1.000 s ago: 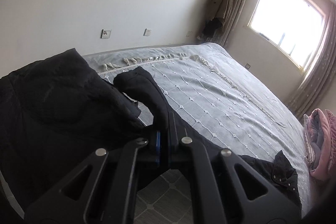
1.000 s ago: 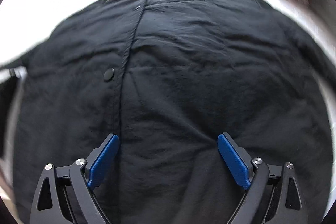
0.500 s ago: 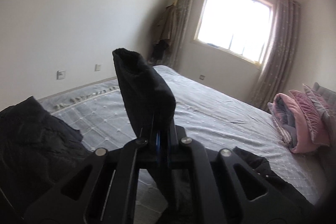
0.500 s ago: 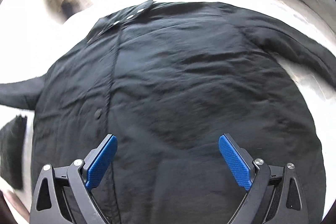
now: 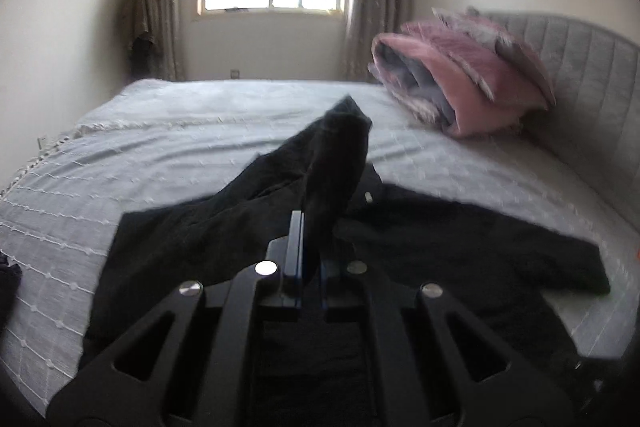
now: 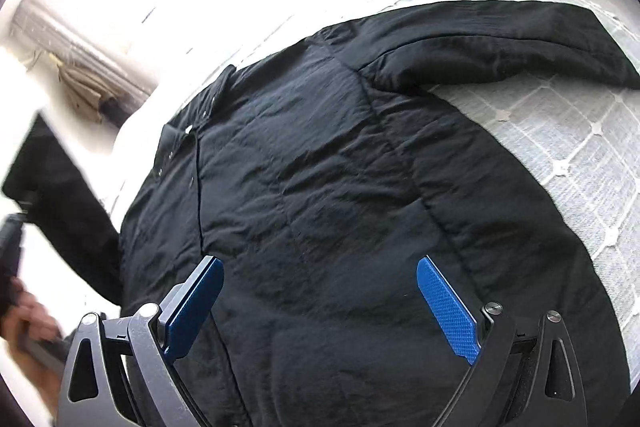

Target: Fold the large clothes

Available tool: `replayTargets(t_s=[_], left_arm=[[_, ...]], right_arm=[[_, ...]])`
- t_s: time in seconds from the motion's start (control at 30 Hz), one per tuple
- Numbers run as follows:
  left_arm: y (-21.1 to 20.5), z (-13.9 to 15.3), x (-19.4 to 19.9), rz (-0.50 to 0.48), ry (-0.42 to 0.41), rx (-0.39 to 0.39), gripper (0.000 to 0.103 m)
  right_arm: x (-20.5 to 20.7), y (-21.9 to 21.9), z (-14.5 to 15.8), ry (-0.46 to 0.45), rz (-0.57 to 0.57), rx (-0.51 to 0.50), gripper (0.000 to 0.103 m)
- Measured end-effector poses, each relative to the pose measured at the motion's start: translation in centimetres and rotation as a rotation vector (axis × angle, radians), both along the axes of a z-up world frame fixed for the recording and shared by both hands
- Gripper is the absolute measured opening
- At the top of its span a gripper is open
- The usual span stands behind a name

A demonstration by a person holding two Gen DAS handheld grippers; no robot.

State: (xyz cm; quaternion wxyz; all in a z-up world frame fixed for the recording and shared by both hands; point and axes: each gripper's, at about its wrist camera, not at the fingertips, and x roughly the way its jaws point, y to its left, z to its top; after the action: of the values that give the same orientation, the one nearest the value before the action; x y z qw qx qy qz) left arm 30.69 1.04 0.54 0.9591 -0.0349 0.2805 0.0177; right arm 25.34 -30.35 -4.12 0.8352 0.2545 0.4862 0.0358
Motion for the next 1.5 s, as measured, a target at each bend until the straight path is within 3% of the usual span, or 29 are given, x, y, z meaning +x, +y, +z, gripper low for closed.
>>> replayTargets(t_s=[0.13,0.23,0.37,0.53,0.67,0.9,1.0,1.23,1.4,1.43,1.47,1.5], left_arm=[[-4.3,-7.5,1.3,-0.053,0.208,0.135,0.011],[-5.6,-9.8,0.9,-0.101,0.256,0.206,0.026],[-5.5,-8.4,0.2,-0.177,0.26,0.167,0.049],[-5.6,-5.2,-1.6,-0.254,0.221,0.127,0.061],[-4.2,-4.0,-2.0,-0.248,0.219,0.023,0.064],[2.0,-5.6,0.0,-0.045,0.326,-0.009,0.064],[3.1,-5.9,-0.3,-0.016,0.333,-0.025,0.064],[-5.0,-6.3,3.2,-0.143,0.383,0.034,0.064],[-10.1,-8.4,9.0,-0.088,0.486,0.124,0.064],[-10.8,-9.2,10.1,-0.068,0.511,0.166,0.062],[-11.2,-9.6,10.5,-0.049,0.518,0.208,0.03],[-11.6,-10.0,10.9,-0.021,0.507,0.25,0.012]], right_arm=[[-0.2,-1.2,0.0,0.002,-0.029,0.031,0.099],[-0.3,-1.9,-0.2,0.013,-0.034,0.062,0.098],[-0.3,-2.5,-0.2,0.009,-0.052,0.097,0.098],[-0.5,-3.5,-0.3,0.009,-0.087,0.124,0.099],[-0.5,-3.9,-0.5,0.014,-0.108,0.136,0.099],[-0.4,-3.5,-0.5,0.014,-0.081,0.126,0.099],[-0.2,-3.7,-0.6,0.017,-0.096,0.132,0.099],[-0.1,-3.1,-0.7,0.019,-0.081,0.124,0.099],[-0.2,-3.7,-0.9,0.025,-0.096,0.123,0.098],[-0.2,-3.9,-0.9,0.026,-0.1,0.124,0.098],[-0.2,-4.1,-0.9,0.026,-0.104,0.127,0.098],[-0.2,-4.2,-0.9,0.025,-0.106,0.128,0.098]])
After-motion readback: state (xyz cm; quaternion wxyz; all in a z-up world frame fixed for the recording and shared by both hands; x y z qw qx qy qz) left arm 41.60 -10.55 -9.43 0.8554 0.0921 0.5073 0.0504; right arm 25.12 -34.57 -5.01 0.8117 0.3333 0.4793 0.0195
